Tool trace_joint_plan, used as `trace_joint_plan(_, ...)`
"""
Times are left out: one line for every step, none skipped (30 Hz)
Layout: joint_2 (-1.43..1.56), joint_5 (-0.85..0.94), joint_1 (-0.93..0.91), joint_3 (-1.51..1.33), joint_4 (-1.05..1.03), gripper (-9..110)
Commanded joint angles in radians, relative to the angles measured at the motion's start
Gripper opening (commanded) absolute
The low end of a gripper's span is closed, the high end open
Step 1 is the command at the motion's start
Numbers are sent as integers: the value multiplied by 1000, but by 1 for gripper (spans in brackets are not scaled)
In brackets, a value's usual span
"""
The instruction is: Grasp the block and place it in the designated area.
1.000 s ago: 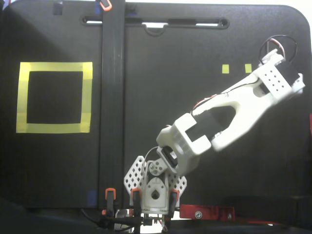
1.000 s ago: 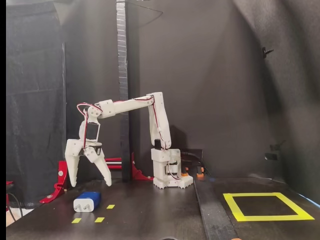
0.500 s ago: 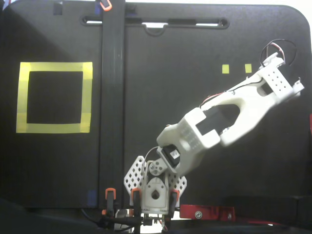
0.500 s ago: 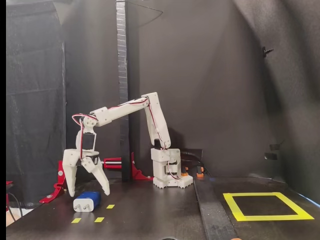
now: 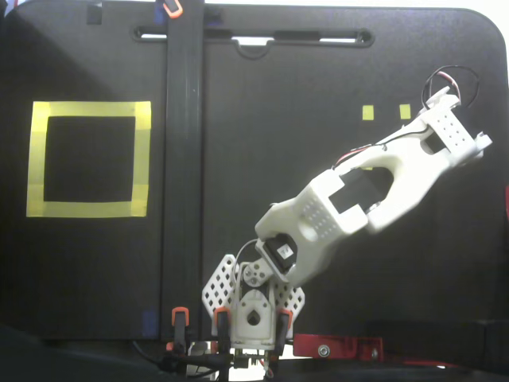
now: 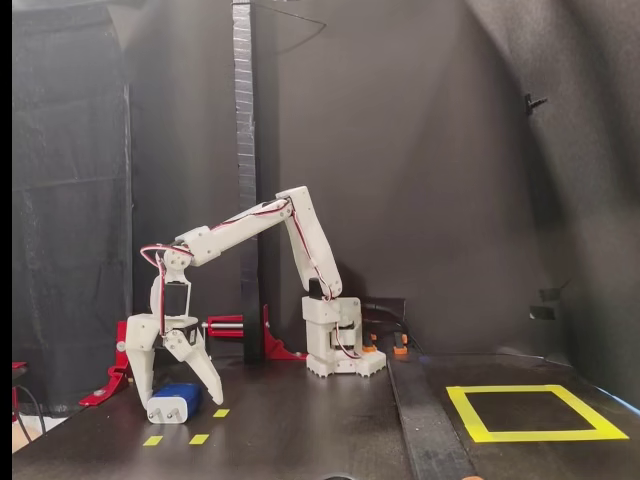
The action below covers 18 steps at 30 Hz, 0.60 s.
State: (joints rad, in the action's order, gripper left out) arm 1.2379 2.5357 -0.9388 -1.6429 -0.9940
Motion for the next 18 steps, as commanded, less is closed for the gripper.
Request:
trace_joint_plan(5, 8, 3, 3, 9, 42)
trace_joint_plan(3, 8, 3, 3, 11, 42)
trace_joint_plan(2, 8, 3, 3, 12, 42)
trace_joint_plan(0, 9, 3, 3, 12, 42)
trace_joint_plan(-2, 9, 3, 3, 14, 42)
trace_joint_plan(-2, 11, 3, 3, 14, 42)
trace_joint_plan(-3, 11, 3, 3, 15, 42)
trace_joint_plan(-3, 11, 3, 3, 15, 42)
trace_joint_plan(-5, 11, 3, 3, 17, 42)
trace_joint_plan(-5, 11, 3, 3, 17, 42)
trace_joint_plan(-6, 12, 3, 2, 18, 42)
trace_joint_plan(-6, 12, 3, 2, 18, 42)
trace_joint_plan(-6, 12, 3, 0, 18, 42)
trace_joint_plan(-8, 12, 3, -2, 20, 42)
trace_joint_plan(-8, 12, 5, -3, 23, 42)
trace_joint_plan(-8, 12, 5, -5, 26, 42)
trace_joint_plan(-8, 12, 6, -8, 29, 40)
trace_joint_plan(-8, 12, 6, -12, 34, 37)
